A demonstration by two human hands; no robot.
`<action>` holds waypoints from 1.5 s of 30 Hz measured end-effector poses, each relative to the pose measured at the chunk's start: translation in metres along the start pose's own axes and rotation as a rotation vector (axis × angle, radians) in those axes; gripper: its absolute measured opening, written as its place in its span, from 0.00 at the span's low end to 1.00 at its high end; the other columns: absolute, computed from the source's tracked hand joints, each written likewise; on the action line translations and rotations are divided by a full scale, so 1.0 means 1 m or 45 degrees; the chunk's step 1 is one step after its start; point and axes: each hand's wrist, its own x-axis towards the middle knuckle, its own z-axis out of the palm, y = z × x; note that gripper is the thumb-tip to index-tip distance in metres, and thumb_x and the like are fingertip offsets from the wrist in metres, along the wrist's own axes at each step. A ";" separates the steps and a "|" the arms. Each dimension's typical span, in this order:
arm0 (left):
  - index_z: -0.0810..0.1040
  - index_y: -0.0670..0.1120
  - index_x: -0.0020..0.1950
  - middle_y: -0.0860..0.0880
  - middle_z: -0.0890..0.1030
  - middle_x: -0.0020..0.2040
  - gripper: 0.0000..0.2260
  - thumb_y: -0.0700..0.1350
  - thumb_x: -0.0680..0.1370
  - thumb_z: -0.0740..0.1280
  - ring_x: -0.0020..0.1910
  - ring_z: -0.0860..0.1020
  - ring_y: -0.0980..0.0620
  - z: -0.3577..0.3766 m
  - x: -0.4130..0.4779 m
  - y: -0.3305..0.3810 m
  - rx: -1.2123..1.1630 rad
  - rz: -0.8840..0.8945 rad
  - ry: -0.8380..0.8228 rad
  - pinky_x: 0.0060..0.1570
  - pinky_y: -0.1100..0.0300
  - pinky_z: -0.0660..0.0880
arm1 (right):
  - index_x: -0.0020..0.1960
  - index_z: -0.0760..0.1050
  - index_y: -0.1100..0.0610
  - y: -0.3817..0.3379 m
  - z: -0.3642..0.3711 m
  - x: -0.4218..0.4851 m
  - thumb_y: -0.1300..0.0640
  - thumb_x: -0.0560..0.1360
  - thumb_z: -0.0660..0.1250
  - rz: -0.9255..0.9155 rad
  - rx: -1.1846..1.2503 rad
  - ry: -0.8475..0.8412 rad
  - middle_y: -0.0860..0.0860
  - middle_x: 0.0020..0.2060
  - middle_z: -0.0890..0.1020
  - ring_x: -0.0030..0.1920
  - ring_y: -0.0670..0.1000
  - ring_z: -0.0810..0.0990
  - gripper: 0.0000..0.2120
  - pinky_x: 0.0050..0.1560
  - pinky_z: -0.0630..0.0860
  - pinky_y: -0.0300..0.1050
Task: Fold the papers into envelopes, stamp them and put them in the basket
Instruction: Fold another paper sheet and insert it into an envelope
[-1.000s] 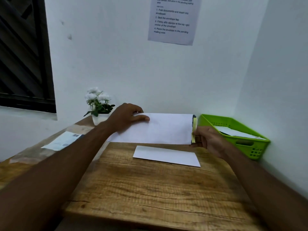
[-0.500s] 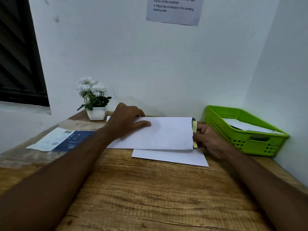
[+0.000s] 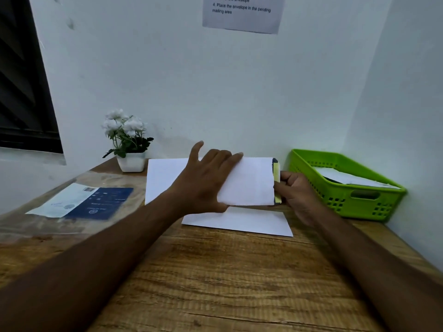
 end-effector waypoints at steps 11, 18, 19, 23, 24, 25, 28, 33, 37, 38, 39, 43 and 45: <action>0.64 0.44 0.73 0.46 0.74 0.63 0.43 0.61 0.62 0.72 0.61 0.72 0.46 -0.011 0.002 -0.009 0.014 0.033 0.105 0.64 0.44 0.62 | 0.47 0.81 0.63 0.000 0.000 0.001 0.64 0.74 0.70 0.069 -0.083 0.057 0.53 0.35 0.85 0.28 0.53 0.83 0.04 0.31 0.82 0.44; 0.62 0.46 0.73 0.47 0.71 0.65 0.44 0.59 0.63 0.74 0.64 0.69 0.47 -0.011 -0.009 -0.040 -0.037 -0.103 0.004 0.66 0.44 0.59 | 0.46 0.82 0.60 0.005 -0.012 0.004 0.61 0.72 0.73 0.049 -0.272 -0.005 0.49 0.34 0.85 0.29 0.47 0.82 0.04 0.29 0.77 0.37; 0.62 0.46 0.73 0.47 0.71 0.66 0.44 0.58 0.62 0.74 0.65 0.69 0.47 -0.010 -0.011 -0.044 -0.058 -0.124 -0.011 0.66 0.43 0.58 | 0.46 0.82 0.60 0.006 -0.014 0.004 0.61 0.72 0.74 0.038 -0.350 -0.034 0.49 0.33 0.85 0.30 0.46 0.81 0.04 0.30 0.77 0.36; 0.61 0.46 0.74 0.47 0.71 0.66 0.44 0.58 0.62 0.75 0.66 0.68 0.47 -0.007 -0.018 -0.058 -0.088 -0.206 -0.045 0.67 0.42 0.57 | 0.44 0.84 0.54 0.007 -0.019 0.005 0.52 0.70 0.75 -0.030 -0.824 -0.260 0.46 0.36 0.85 0.33 0.39 0.79 0.06 0.36 0.73 0.32; 0.61 0.47 0.74 0.47 0.70 0.67 0.45 0.58 0.63 0.75 0.66 0.68 0.47 -0.006 -0.019 -0.061 -0.093 -0.219 -0.050 0.67 0.42 0.57 | 0.44 0.85 0.51 0.007 -0.020 0.004 0.47 0.69 0.75 -0.016 -0.951 -0.328 0.43 0.39 0.85 0.34 0.37 0.78 0.08 0.38 0.73 0.33; 0.61 0.47 0.74 0.47 0.70 0.67 0.45 0.59 0.62 0.76 0.66 0.67 0.47 -0.005 -0.021 -0.063 -0.097 -0.228 -0.056 0.67 0.42 0.56 | 0.45 0.84 0.48 0.007 -0.021 0.004 0.41 0.67 0.74 0.011 -1.044 -0.398 0.41 0.41 0.85 0.37 0.37 0.78 0.12 0.41 0.74 0.35; 0.60 0.47 0.74 0.48 0.70 0.67 0.46 0.59 0.62 0.76 0.67 0.67 0.48 -0.002 -0.022 -0.065 -0.102 -0.230 -0.064 0.67 0.42 0.56 | 0.53 0.82 0.43 0.005 -0.022 0.003 0.31 0.59 0.73 0.101 -1.166 -0.525 0.40 0.48 0.82 0.47 0.41 0.78 0.27 0.50 0.75 0.41; 0.61 0.47 0.74 0.48 0.70 0.67 0.45 0.58 0.62 0.76 0.67 0.66 0.48 0.001 -0.022 -0.065 -0.093 -0.214 -0.050 0.67 0.43 0.56 | 0.59 0.80 0.48 0.000 -0.019 0.001 0.46 0.64 0.79 0.102 -1.157 -0.590 0.41 0.50 0.79 0.47 0.37 0.75 0.25 0.46 0.71 0.31; 0.61 0.47 0.74 0.48 0.70 0.67 0.46 0.58 0.62 0.77 0.67 0.66 0.48 0.003 -0.023 -0.068 -0.081 -0.223 -0.044 0.66 0.42 0.57 | 0.56 0.82 0.50 0.000 -0.020 0.000 0.50 0.64 0.80 0.125 -1.093 -0.577 0.40 0.41 0.78 0.39 0.34 0.74 0.22 0.37 0.66 0.27; 0.60 0.47 0.74 0.48 0.70 0.67 0.46 0.58 0.62 0.77 0.68 0.66 0.48 0.004 -0.024 -0.070 -0.080 -0.230 -0.043 0.67 0.42 0.57 | 0.54 0.82 0.49 0.000 -0.021 0.000 0.51 0.63 0.81 0.126 -1.063 -0.569 0.41 0.39 0.77 0.37 0.34 0.74 0.20 0.36 0.66 0.27; 0.60 0.47 0.74 0.47 0.69 0.67 0.46 0.58 0.62 0.77 0.68 0.66 0.48 0.005 -0.024 -0.071 -0.083 -0.237 -0.042 0.67 0.41 0.57 | 0.52 0.82 0.49 0.001 -0.021 0.000 0.52 0.63 0.81 0.126 -1.030 -0.554 0.41 0.39 0.78 0.37 0.35 0.74 0.19 0.37 0.67 0.28; 0.60 0.44 0.75 0.45 0.70 0.68 0.43 0.55 0.65 0.75 0.69 0.66 0.47 0.008 -0.028 -0.075 -0.066 -0.268 -0.017 0.68 0.38 0.56 | 0.48 0.81 0.51 0.002 -0.025 0.002 0.55 0.62 0.82 0.115 -0.852 -0.452 0.49 0.46 0.82 0.45 0.47 0.79 0.17 0.44 0.75 0.38; 0.62 0.43 0.74 0.44 0.71 0.68 0.39 0.56 0.67 0.71 0.68 0.67 0.46 0.007 -0.030 -0.078 -0.063 -0.308 0.008 0.67 0.37 0.57 | 0.49 0.81 0.55 0.001 -0.029 0.003 0.58 0.63 0.81 0.099 -0.781 -0.410 0.52 0.48 0.83 0.46 0.48 0.80 0.17 0.48 0.77 0.44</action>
